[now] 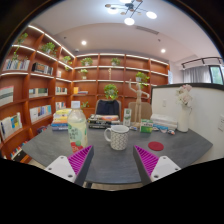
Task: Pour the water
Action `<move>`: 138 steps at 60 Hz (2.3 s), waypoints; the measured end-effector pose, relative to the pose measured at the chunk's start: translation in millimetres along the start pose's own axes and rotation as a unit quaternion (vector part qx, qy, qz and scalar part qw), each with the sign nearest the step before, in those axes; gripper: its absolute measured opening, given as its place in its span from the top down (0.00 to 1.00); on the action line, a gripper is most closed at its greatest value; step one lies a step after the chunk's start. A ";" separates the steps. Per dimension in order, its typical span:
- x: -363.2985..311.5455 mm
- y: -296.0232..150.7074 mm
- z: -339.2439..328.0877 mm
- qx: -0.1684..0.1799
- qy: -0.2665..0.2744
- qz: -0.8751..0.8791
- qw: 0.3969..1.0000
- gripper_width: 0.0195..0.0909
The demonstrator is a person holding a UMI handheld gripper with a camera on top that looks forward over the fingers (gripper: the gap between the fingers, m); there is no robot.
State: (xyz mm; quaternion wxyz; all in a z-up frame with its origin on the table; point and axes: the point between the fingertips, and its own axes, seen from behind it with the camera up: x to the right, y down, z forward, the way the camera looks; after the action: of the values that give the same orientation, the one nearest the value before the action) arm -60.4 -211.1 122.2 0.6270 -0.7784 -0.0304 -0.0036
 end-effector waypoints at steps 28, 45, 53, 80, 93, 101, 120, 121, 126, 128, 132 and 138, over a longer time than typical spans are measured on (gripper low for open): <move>-142.3 18.8 92.1 0.005 -0.077 0.014 0.997 0.14; -146.9 -10.4 136.8 0.029 -0.064 0.020 0.997 0.18; -143.5 -19.7 143.9 0.050 -0.058 0.025 0.997 0.51; -143.3 -19.7 149.3 0.053 -0.053 0.030 0.997 0.76; -153.4 -37.9 160.3 0.020 -0.084 0.175 0.981 0.76; -152.5 -62.0 175.4 0.009 -0.114 0.355 0.928 0.76; -110.8 -108.4 186.1 0.034 -0.143 0.686 0.712 0.76; -108.4 -110.4 185.9 0.037 -0.145 0.697 0.701 0.76; -94.8 -116.0 188.4 0.037 -0.149 0.749 0.645 0.74; -89.7 -115.9 189.7 0.036 -0.146 0.767 0.623 0.75; -82.0 -113.9 193.7 0.033 -0.150 0.800 0.579 0.75; -70.2 -110.7 199.9 0.040 -0.149 0.842 0.517 0.75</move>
State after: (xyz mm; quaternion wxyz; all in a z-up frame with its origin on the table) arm -142.7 4.5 184.4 0.3539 -0.4038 0.5461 0.6430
